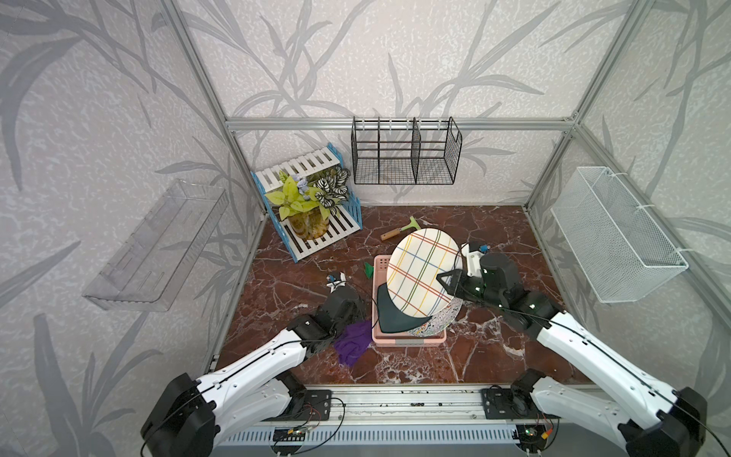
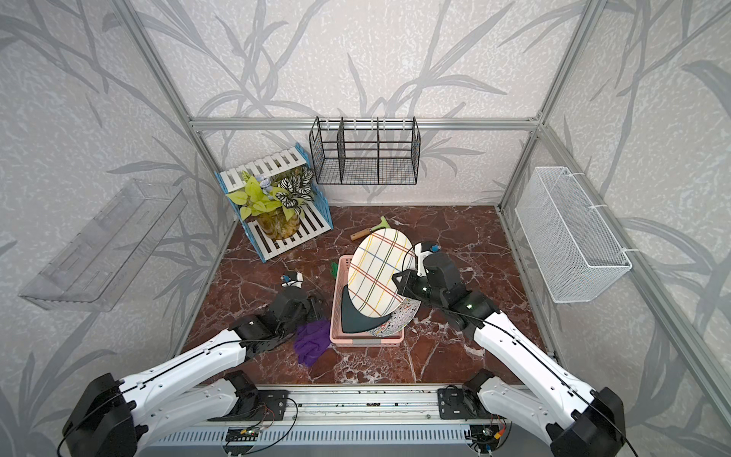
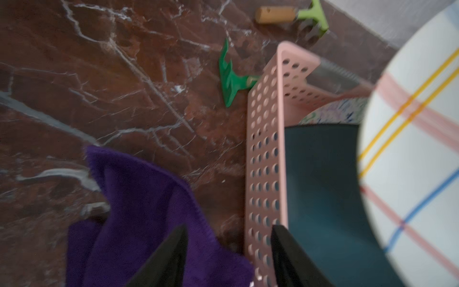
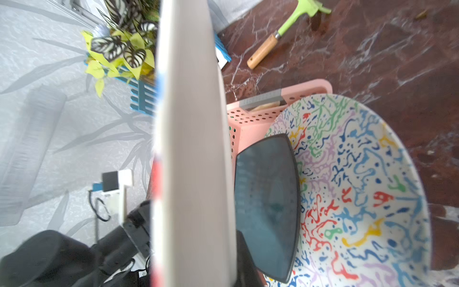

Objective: Wipe the wet plate dry
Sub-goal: Pick up the towel at the center of the board, then wipe the plate with towel.

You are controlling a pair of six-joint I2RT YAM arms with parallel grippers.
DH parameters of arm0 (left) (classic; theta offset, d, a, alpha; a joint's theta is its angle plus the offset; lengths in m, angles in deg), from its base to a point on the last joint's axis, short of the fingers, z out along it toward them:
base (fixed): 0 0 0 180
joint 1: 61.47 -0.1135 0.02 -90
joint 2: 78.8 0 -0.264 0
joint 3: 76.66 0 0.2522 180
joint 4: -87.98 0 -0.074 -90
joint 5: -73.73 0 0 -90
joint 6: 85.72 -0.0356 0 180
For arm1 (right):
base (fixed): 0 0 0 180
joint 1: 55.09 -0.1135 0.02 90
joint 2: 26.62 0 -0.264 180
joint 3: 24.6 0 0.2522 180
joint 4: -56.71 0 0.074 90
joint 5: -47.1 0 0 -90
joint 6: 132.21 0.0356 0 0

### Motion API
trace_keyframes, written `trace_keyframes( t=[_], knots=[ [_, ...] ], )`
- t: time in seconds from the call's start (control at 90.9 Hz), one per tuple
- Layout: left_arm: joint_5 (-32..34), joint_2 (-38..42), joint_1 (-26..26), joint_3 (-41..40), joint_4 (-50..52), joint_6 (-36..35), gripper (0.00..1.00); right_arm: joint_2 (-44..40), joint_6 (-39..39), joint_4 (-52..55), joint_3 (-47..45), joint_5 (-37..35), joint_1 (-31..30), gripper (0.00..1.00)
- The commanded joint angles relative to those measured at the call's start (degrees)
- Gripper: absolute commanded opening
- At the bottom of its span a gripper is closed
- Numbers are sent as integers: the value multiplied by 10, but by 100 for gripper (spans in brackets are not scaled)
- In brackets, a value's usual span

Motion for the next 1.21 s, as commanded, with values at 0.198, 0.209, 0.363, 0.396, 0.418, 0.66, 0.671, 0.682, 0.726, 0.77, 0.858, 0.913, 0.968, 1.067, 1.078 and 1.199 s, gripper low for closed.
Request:
trace_keyframes(
  t=[0.198,0.209,0.363,0.396,0.418,0.66,0.671,0.682,0.726,0.77,0.858,0.913,0.968,1.067,1.078,1.199],
  knots=[
    [-56,-113,7,-42,-2,-42,81,24,-24,35,30,-27,0,0],
    [-59,-119,7,-44,-7,-41,80,25,-23,34,29,-26,1,0],
    [-105,-176,-24,-29,-18,-15,13,37,-15,29,31,-15,0,0],
    [-114,-164,-48,-17,5,-20,1,37,-14,27,31,-12,0,0],
    [-115,-149,-66,-5,23,-28,0,37,-15,26,31,-11,0,0],
    [-213,8,-133,217,5,-86,0,34,56,-131,-27,112,-5,0],
    [-226,3,-131,223,-5,-81,0,36,64,-145,-30,116,-6,0],
    [-237,0,-128,228,-18,-76,0,38,72,-154,-32,122,-8,0],
    [-267,-24,-110,250,-56,-61,0,48,98,-198,-37,138,-12,0],
    [-277,-48,-86,272,-82,-59,0,58,120,-228,-35,146,-18,0],
    [-272,-98,-43,296,-101,-64,0,75,148,-269,-25,144,-25,0],
    [-283,-121,-31,298,-111,-58,0,81,169,-296,-22,139,-26,0],
    [-295,-135,-26,293,-123,-48,0,84,187,-322,-20,133,-26,0],
    [-309,-142,-12,271,-145,-42,0,85,205,-344,-11,111,-26,0],
    [-312,-143,-11,269,-146,-43,0,85,207,-345,-9,109,-26,0],
    [-332,-149,3,250,-124,-58,0,82,205,-352,18,86,-24,0]
  ],
)
